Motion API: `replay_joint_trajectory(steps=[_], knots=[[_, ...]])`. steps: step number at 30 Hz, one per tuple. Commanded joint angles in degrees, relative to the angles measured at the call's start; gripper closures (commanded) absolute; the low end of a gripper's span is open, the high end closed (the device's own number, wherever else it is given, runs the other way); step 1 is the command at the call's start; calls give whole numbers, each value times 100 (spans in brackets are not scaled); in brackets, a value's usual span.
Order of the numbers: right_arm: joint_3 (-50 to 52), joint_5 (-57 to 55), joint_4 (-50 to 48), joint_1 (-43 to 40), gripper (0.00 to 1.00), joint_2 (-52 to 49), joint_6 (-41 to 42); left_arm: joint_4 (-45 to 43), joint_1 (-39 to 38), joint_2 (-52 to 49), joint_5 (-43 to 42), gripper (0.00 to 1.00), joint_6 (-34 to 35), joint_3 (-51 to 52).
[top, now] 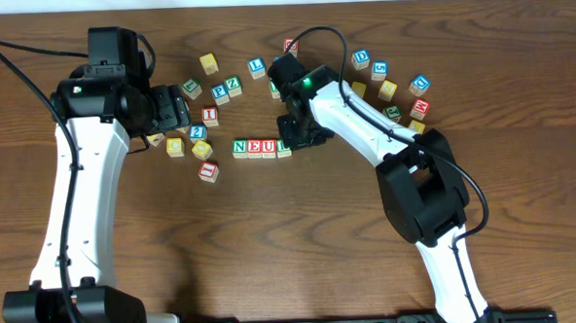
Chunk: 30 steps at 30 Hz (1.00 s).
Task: Spell out NEURIPS
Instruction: 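Open the right gripper and raise it away from the row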
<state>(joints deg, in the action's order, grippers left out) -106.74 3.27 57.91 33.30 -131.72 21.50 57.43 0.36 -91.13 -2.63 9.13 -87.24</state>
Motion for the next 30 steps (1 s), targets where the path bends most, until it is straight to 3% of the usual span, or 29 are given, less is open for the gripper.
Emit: replay_joint_trajectory(steps=[1,30], knots=[[37,39,63,7,71,129,79,13,22,-22,52,15,-31,-111],[-129,155,203,-131,69,221,111,9,22,-22,52,15,-31,-111]])
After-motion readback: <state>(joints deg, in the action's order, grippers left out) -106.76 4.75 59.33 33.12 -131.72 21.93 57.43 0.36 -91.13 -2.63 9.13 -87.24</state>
